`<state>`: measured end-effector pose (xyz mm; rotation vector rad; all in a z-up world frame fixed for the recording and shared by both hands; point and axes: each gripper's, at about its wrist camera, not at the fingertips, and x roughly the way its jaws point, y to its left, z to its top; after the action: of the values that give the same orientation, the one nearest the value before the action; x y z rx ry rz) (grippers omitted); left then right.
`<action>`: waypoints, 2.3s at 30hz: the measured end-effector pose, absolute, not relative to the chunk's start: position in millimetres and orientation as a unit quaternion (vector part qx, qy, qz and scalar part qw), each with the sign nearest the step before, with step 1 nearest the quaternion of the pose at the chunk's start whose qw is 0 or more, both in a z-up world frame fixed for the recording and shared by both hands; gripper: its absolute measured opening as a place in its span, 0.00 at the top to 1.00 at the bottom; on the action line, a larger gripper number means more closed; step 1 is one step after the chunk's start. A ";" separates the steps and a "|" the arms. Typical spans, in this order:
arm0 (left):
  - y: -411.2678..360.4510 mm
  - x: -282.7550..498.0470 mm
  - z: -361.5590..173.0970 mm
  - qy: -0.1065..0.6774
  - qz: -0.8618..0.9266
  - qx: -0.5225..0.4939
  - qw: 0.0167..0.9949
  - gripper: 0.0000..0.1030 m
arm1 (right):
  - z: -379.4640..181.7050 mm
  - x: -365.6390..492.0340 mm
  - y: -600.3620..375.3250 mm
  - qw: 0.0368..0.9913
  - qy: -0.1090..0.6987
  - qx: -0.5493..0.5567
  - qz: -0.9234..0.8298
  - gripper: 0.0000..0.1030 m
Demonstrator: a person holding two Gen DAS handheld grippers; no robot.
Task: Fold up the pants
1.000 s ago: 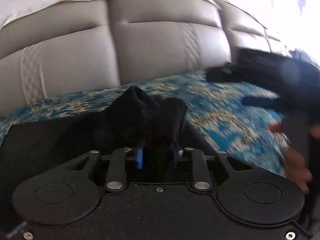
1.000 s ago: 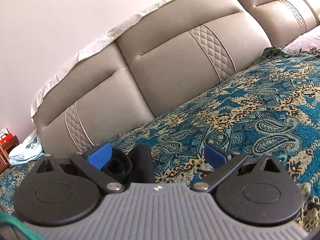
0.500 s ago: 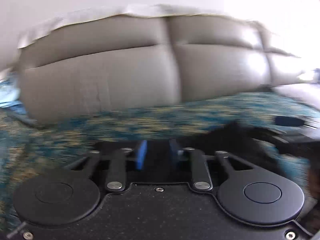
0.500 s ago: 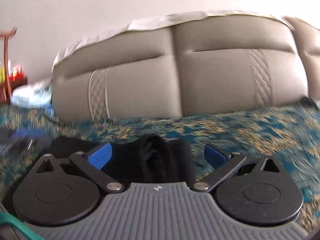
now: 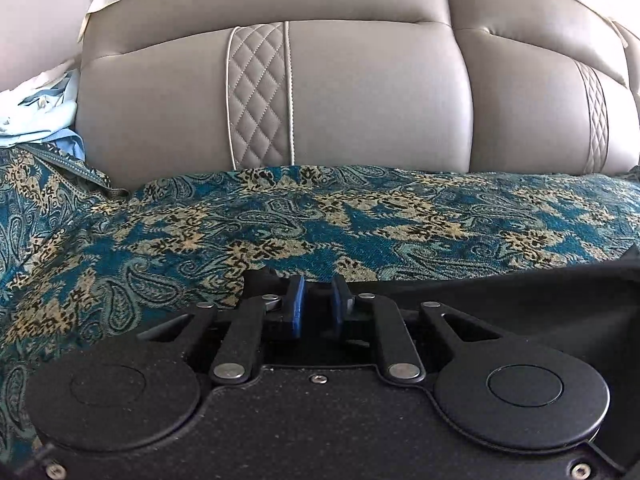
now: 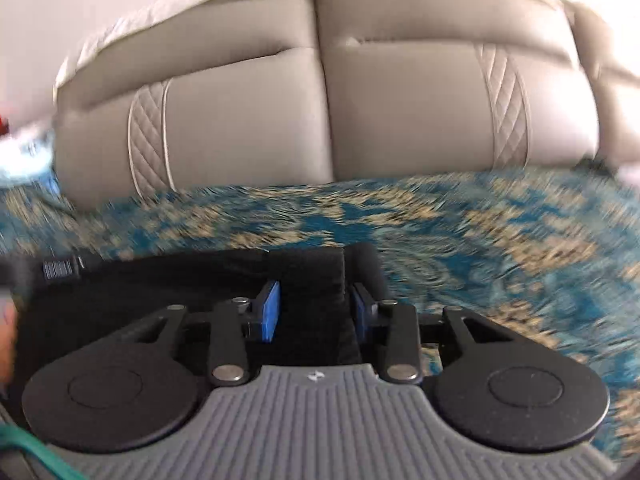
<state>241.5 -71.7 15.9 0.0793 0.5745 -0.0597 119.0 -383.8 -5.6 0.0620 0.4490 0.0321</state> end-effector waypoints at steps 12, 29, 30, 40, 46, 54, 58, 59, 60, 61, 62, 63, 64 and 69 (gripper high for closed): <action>-45.7 144.4 54.5 0.281 -0.057 0.072 0.955 0.77 | 0.8 82.8 -384.5 0.992 0.122 0.002 -0.031 0.08; -34.0 30.4 27.0 0.308 -0.046 0.124 0.942 0.59 | -24.8 63.8 -317.8 0.985 0.123 -0.119 0.030 0.00; -32.6 34.5 28.9 0.314 -0.043 0.117 0.941 0.58 | -26.9 68.2 -319.2 0.984 0.135 -0.116 0.021 0.00; -34.9 44.2 24.9 0.323 -0.043 0.125 0.937 0.56 | -43.2 76.2 -335.6 0.982 0.176 -0.058 0.021 0.00; -31.6 47.1 28.4 0.325 -0.046 0.118 0.937 0.53 | -41.4 80.6 -340.0 0.982 0.183 -0.047 0.029 0.00; -3.4 100.8 63.4 0.290 -0.078 0.037 0.953 0.23 | -9.9 88.0 -380.1 0.987 0.155 0.021 0.037 0.00; 5.5 156.8 59.1 0.321 -0.092 -0.005 0.943 0.23 | -5.3 124.2 -405.5 0.978 0.201 0.029 0.050 0.00; 5.8 169.2 56.3 0.329 -0.089 -0.013 0.940 0.23 | -7.8 134.5 -410.7 0.974 0.217 0.031 0.053 0.00; 6.6 183.0 52.4 0.340 -0.087 -0.024 0.936 0.23 | -11.0 140.9 -414.5 0.971 0.229 0.035 0.055 0.00; 6.4 192.4 48.8 0.347 -0.091 -0.034 0.933 0.23 | -13.8 146.7 -419.0 0.967 0.241 0.045 0.065 0.00; 6.8 199.7 45.3 0.354 -0.099 -0.047 0.929 0.23 | -16.3 150.2 -423.3 0.964 0.248 0.060 0.077 0.00; 7.5 208.3 40.8 0.362 -0.115 -0.066 0.923 0.23 | -17.5 153.5 -427.9 0.960 0.253 0.076 0.089 0.00; 7.5 214.0 36.8 0.372 -0.127 -0.082 0.916 0.23 | -19.4 155.1 -429.5 0.958 0.258 0.081 0.099 0.04; 8.7 228.6 30.0 0.358 -0.140 -0.101 0.918 0.47 | -22.0 162.2 -429.7 0.950 0.260 0.092 0.143 0.23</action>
<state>228.6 8.7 30.0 -0.2082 0.7355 -0.2878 162.2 -429.7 -22.0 0.1873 0.5297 0.2918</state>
